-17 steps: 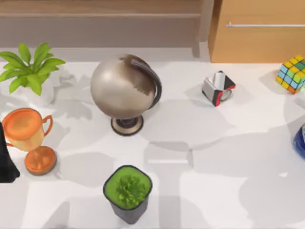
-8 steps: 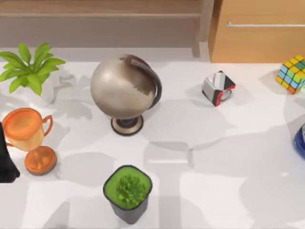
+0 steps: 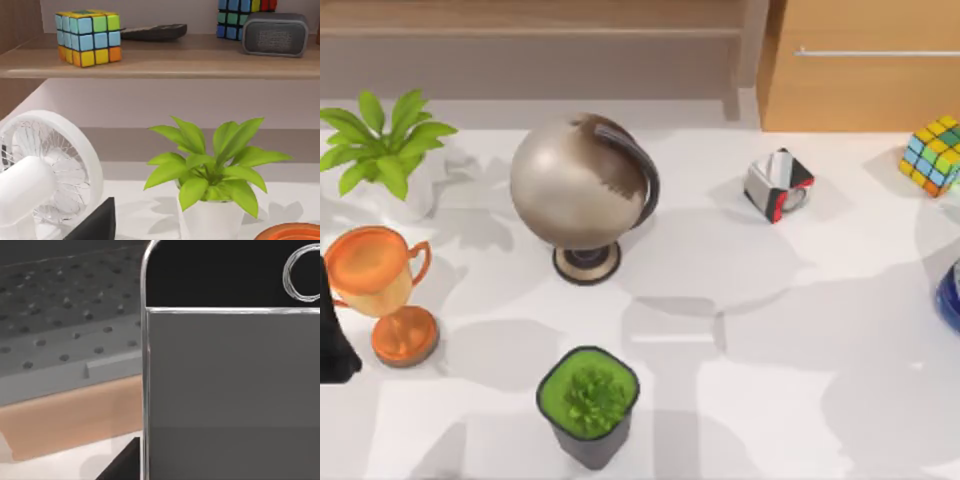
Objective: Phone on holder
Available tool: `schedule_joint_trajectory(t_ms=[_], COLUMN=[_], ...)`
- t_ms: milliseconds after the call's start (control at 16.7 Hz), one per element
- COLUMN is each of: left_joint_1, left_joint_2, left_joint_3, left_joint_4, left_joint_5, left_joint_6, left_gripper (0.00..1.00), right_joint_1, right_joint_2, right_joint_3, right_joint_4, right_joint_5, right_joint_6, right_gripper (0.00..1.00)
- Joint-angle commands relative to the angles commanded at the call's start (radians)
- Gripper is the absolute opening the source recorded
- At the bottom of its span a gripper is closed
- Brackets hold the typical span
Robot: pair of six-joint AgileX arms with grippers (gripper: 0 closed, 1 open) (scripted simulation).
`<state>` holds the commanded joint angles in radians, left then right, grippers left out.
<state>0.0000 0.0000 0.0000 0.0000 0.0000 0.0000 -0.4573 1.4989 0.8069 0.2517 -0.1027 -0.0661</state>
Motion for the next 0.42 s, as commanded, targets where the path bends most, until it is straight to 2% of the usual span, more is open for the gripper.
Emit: schedule_joint_trajectory(t_ms=[60, 120, 420], left_joint_1=[0.0, 0.0, 0.0], left_joint_2=[0.0, 0.0, 0.0], left_joint_3=[0.0, 0.0, 0.0], left_joint_4=[0.0, 0.0, 0.0], left_joint_5=[0.0, 0.0, 0.0], left_joint_6=[0.0, 0.0, 0.0], left_gripper=[1.0, 1.0, 1.0], right_joint_1=[0.0, 0.0, 0.0], right_joint_2=[0.0, 0.0, 0.0], right_joint_3=[0.0, 0.0, 0.0], right_joint_4=[0.0, 0.0, 0.0], right_joint_5=[0.0, 0.0, 0.0], right_joint_6=[0.0, 0.0, 0.0], right_gripper=[0.98, 1.0, 1.0])
